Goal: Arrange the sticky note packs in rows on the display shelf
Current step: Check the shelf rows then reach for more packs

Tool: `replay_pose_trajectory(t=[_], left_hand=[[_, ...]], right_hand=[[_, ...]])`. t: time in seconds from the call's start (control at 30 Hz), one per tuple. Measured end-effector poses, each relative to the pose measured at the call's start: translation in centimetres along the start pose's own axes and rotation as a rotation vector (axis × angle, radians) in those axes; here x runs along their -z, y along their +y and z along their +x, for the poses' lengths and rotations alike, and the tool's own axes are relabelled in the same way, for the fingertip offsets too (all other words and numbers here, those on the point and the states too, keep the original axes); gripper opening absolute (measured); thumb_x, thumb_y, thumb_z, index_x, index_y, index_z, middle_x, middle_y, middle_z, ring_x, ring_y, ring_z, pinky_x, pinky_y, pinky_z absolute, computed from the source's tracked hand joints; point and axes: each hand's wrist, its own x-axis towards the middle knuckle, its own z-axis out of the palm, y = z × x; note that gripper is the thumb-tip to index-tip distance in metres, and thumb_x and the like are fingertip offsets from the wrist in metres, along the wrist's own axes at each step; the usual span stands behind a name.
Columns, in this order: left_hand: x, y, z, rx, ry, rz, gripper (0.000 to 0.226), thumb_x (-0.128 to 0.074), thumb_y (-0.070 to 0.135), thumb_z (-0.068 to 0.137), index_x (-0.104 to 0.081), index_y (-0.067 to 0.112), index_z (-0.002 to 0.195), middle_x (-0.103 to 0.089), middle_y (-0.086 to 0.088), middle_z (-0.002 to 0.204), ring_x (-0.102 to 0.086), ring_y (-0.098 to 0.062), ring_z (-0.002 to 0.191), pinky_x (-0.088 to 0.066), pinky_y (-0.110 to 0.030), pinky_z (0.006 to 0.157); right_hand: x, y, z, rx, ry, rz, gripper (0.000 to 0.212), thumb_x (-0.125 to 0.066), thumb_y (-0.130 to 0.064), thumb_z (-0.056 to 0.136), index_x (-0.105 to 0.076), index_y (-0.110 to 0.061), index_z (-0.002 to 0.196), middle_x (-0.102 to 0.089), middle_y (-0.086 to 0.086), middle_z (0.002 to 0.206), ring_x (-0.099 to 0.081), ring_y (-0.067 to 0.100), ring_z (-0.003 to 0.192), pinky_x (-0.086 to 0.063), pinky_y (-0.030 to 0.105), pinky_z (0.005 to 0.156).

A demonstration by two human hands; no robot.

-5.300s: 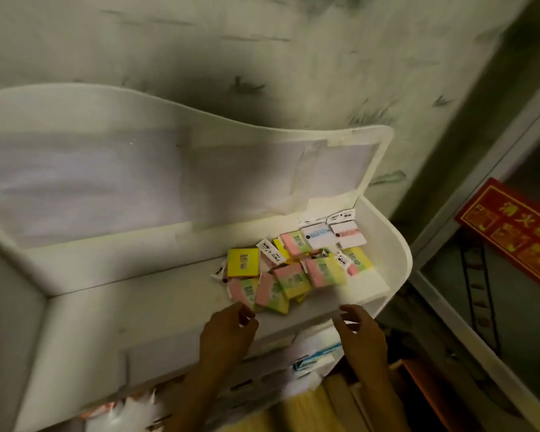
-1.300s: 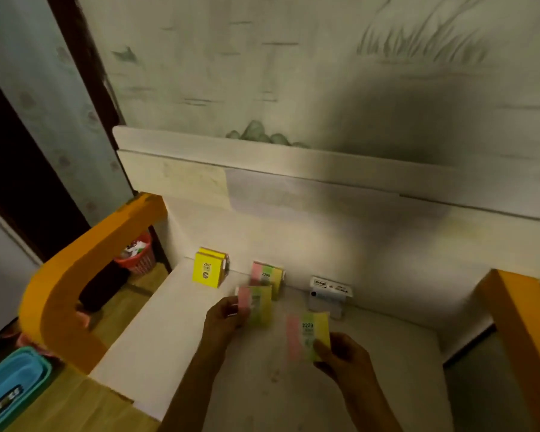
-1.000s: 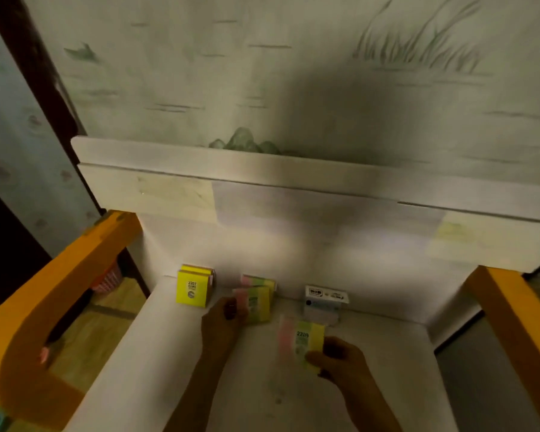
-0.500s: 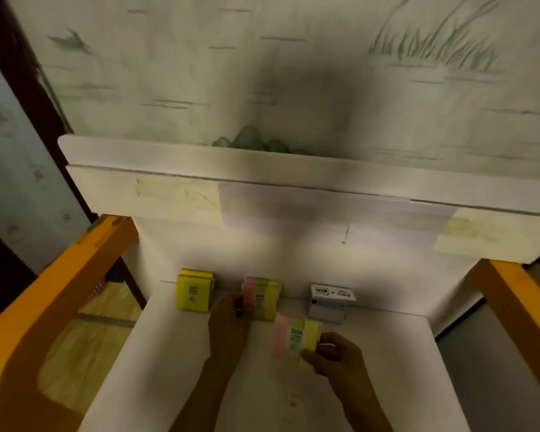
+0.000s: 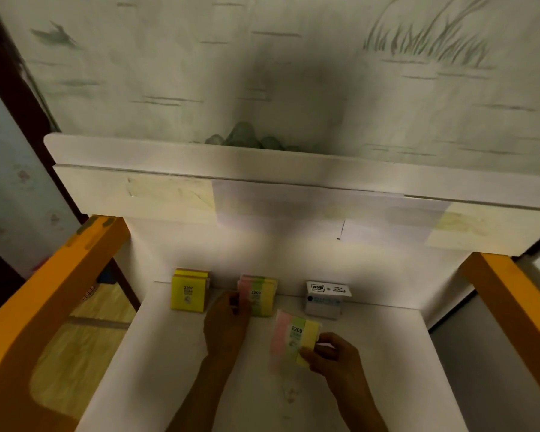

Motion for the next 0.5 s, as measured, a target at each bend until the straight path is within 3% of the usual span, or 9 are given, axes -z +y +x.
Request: replay_pose_trajectory(t=[0.13, 0.3, 0.43, 0.5], left_hand=[[0.5, 0.2, -0.2, -0.011, -0.023, -0.048, 0.014, -0.064, 0.042, 0.091, -0.062, 0.029, 0.087, -0.063, 0.01, 0.082, -0.063, -0.013, 0.075, -0.044, -0.027, 0.063], [2.2, -1.8, -1.2, -0.118, -0.096, 0.199, 0.019, -0.064, 0.038, 0.089, -0.065, 0.032, 0.107, -0.063, 0.011, 0.104, -0.064, -0.012, 0.092, -0.05, -0.028, 0.072], [4.5, -2.5, -2.4, -0.206, -0.147, 0.296, 0.021, -0.065, 0.038, 0.085, -0.066, 0.035, 0.106, -0.063, 0.012, 0.105, -0.061, -0.012, 0.099, -0.049, -0.028, 0.078], [5.6, -2.3, -2.7, -0.183, -0.16, 0.288, 0.021, -0.065, 0.039, 0.085, -0.065, 0.037, 0.106, -0.062, 0.014, 0.106, -0.059, -0.009, 0.101, -0.048, -0.027, 0.08]], right_hand=[[-0.3, 0.1, 0.8, 0.04, 0.034, -0.014, 0.022, -0.083, -0.004, 0.072, -0.073, -0.011, 0.09, -0.077, 0.004, 0.082, -0.074, 0.02, 0.078, -0.058, 0.03, 0.065], [-2.4, -0.3, 2.6, 0.114, 0.023, -0.118, 0.026, -0.082, -0.001, 0.071, -0.072, -0.019, 0.087, -0.075, 0.002, 0.081, -0.073, 0.016, 0.075, -0.059, 0.027, 0.062], [-4.7, 0.0, 4.6, 0.22, 0.036, -0.288, 0.028, -0.088, -0.012, 0.067, -0.07, -0.025, 0.084, -0.074, -0.003, 0.081, -0.072, 0.012, 0.075, -0.06, 0.032, 0.066], [-5.9, 0.2, 5.3, 0.25, 0.069, -0.334, 0.031, -0.089, -0.016, 0.063, -0.066, -0.025, 0.082, -0.072, -0.006, 0.078, -0.069, 0.005, 0.073, -0.057, 0.023, 0.064]])
